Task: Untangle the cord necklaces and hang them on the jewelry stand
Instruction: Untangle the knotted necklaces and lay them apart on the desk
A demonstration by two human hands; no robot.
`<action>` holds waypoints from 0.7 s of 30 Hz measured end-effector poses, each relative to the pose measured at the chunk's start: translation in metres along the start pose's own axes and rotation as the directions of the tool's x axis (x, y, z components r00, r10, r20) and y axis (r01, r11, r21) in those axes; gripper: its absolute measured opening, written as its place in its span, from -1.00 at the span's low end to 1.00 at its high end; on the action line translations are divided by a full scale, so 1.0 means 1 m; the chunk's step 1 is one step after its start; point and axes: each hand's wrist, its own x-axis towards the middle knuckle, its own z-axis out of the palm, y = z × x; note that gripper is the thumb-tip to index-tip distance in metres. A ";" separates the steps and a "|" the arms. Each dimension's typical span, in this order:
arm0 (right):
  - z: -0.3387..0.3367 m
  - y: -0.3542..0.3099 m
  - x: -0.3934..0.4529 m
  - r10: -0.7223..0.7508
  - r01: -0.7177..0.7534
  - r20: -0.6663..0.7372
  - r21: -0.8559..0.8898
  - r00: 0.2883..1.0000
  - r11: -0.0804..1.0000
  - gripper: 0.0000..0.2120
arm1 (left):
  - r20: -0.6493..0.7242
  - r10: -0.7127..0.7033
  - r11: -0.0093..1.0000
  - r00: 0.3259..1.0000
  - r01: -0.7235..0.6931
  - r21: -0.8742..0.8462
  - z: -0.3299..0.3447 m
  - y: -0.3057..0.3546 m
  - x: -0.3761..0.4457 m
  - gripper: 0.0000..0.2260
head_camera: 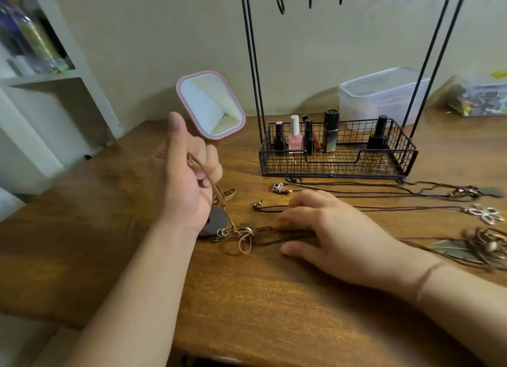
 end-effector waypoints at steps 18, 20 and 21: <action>-0.069 0.041 -0.026 0.223 -0.155 -0.081 0.493 0.971 0.856 -0.71 | -0.548 -0.187 0.963 0.815 0.042 -0.266 -0.028 0.008 0.010 -0.50; -0.075 0.043 -0.027 0.218 -0.155 -0.076 0.481 0.973 0.863 -0.66 | -0.580 -0.195 0.963 0.791 0.041 -0.268 -0.030 0.007 0.010 -0.51; -0.076 0.044 -0.027 0.209 -0.150 -0.078 0.462 0.975 0.874 -0.67 | -0.574 -0.204 0.963 0.793 0.057 -0.263 -0.030 0.007 0.011 -0.51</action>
